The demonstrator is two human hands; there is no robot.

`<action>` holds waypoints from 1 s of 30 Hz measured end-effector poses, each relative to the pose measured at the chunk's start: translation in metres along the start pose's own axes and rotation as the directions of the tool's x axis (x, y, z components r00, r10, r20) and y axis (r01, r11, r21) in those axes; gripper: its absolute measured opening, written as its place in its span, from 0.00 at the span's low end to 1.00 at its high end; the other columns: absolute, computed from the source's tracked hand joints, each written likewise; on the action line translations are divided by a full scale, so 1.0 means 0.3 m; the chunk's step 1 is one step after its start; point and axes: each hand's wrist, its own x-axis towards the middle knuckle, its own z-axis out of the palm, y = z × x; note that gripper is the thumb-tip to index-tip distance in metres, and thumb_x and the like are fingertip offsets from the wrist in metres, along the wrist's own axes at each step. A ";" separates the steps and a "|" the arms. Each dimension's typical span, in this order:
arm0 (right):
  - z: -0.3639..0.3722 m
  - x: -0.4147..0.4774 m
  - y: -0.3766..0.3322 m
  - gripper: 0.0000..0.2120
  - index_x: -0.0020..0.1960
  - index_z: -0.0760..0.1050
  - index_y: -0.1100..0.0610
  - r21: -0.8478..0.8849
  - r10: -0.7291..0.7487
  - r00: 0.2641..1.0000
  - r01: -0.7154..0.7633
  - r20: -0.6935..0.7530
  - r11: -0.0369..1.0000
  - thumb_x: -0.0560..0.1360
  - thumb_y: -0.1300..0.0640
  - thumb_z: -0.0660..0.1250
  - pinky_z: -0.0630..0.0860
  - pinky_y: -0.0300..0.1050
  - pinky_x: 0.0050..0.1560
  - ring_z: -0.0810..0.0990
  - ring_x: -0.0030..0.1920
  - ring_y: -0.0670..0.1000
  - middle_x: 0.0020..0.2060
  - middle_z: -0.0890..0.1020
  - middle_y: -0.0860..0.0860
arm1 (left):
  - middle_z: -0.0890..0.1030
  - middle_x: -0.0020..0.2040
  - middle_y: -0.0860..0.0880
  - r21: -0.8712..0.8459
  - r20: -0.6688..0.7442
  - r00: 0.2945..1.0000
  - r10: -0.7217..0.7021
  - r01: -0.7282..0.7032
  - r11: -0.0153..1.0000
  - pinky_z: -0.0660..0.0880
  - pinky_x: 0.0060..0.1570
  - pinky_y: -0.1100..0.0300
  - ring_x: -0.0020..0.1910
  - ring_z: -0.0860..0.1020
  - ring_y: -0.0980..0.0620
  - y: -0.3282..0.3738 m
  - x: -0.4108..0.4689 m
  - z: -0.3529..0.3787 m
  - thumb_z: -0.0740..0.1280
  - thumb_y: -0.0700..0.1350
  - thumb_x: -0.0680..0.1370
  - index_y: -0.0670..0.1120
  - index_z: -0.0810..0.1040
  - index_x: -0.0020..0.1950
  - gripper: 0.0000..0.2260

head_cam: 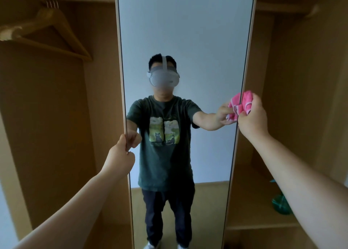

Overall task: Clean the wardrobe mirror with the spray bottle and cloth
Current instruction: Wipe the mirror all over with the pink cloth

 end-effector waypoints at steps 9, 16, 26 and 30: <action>0.035 -0.050 0.084 0.26 0.73 0.63 0.53 0.011 0.019 1.000 -0.019 0.018 1.000 0.77 0.64 0.65 0.72 0.43 0.54 0.77 0.60 0.55 0.60 0.77 0.54 | 0.75 0.42 0.48 0.087 -0.020 1.000 -0.015 0.017 0.996 0.73 0.30 0.59 0.39 0.76 0.47 -0.022 0.015 0.001 0.56 0.28 0.74 0.53 0.65 0.53 0.19; 0.056 -0.118 0.156 0.27 0.73 0.63 0.53 0.007 0.044 0.998 -0.044 0.051 0.999 0.77 0.63 0.66 0.75 0.45 0.53 0.78 0.58 0.55 0.60 0.77 0.54 | 0.73 0.41 0.54 0.042 -0.067 0.997 0.043 -0.040 0.998 0.69 0.30 0.65 0.34 0.73 0.55 -0.040 0.013 0.002 0.53 0.37 0.82 0.57 0.70 0.60 0.16; 0.083 -0.224 0.266 0.27 0.73 0.63 0.53 0.020 0.098 0.989 -0.101 0.109 0.995 0.77 0.63 0.66 0.76 0.42 0.51 0.78 0.57 0.52 0.60 0.77 0.53 | 0.75 0.63 0.50 -0.094 -0.065 0.997 -0.031 0.024 0.995 0.70 0.65 0.54 0.62 0.74 0.49 -0.075 0.016 0.011 0.56 0.40 0.83 0.48 0.62 0.76 0.21; 0.091 -0.255 0.284 0.27 0.73 0.62 0.54 0.002 0.096 0.988 -0.097 0.120 0.995 0.76 0.64 0.66 0.78 0.43 0.52 0.79 0.57 0.54 0.60 0.77 0.54 | 0.76 0.53 0.54 -0.111 -0.062 0.998 0.031 -0.037 0.993 0.68 0.51 0.66 0.56 0.73 0.54 -0.072 0.010 0.019 0.54 0.39 0.83 0.56 0.69 0.68 0.17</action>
